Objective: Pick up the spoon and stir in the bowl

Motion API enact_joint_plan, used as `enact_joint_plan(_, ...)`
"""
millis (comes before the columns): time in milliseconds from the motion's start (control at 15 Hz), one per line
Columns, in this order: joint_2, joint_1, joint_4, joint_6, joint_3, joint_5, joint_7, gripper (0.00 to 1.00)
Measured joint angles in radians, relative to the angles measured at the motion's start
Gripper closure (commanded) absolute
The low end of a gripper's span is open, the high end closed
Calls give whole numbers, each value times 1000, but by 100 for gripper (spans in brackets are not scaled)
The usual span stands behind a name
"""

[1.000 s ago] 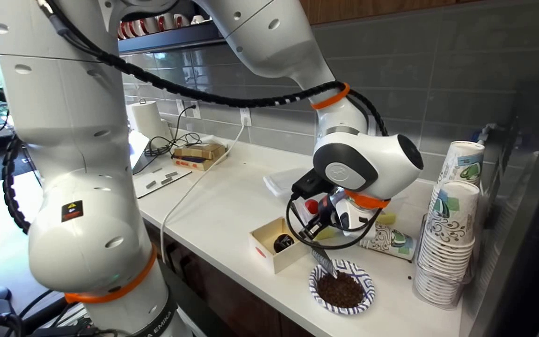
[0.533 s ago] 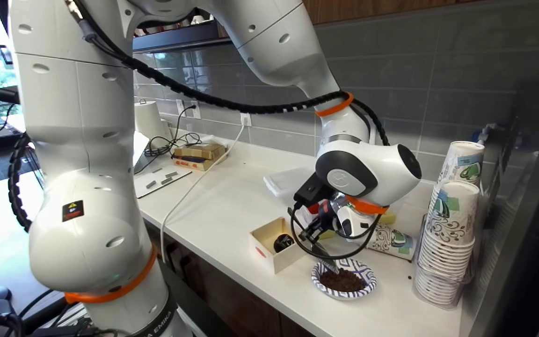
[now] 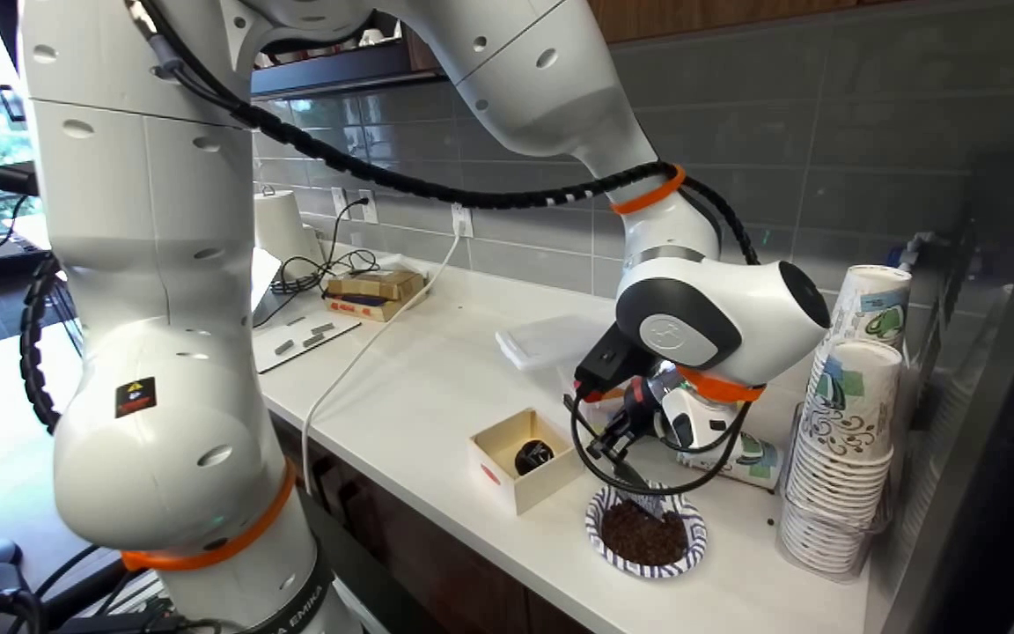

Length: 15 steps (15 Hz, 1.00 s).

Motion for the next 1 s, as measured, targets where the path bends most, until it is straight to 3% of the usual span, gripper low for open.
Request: enact_joint_plan(1000, 8, -24, -2, -165, -20, -12, 0, 98)
